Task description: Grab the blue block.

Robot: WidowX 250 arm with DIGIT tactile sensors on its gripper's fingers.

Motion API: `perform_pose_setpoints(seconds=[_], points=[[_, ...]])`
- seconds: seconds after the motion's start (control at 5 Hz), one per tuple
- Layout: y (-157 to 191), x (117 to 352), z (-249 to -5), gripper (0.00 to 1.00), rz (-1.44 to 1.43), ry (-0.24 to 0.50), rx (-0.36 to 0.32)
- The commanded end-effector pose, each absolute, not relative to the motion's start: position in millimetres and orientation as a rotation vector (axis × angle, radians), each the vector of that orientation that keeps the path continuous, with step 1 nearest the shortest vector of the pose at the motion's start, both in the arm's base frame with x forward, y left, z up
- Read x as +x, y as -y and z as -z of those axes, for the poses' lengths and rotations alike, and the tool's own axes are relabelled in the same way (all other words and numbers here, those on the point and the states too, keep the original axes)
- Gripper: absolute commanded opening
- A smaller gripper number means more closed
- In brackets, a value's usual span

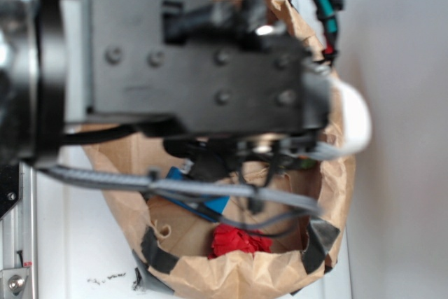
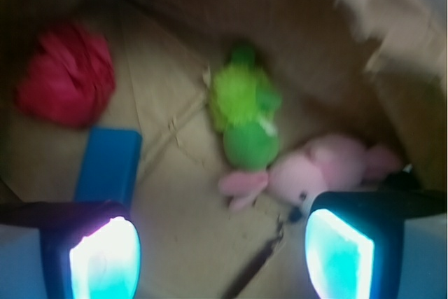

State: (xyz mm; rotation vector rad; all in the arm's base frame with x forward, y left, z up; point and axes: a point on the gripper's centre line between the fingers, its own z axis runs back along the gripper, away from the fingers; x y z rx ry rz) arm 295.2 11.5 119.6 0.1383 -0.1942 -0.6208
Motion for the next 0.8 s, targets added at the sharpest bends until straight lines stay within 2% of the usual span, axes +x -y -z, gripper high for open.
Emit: perform_pose_setpoints(seconds=[0.0, 0.4, 0.6], points=[[31.2, 261.8, -101.6, 1.0, 0.793, 0.231, 0.137], [60.7, 237.6, -107.0, 1.0, 0.813, 0.192, 0.085], [68.2, 231.9, -102.3, 1.0, 0.82, 0.195, 0.11]])
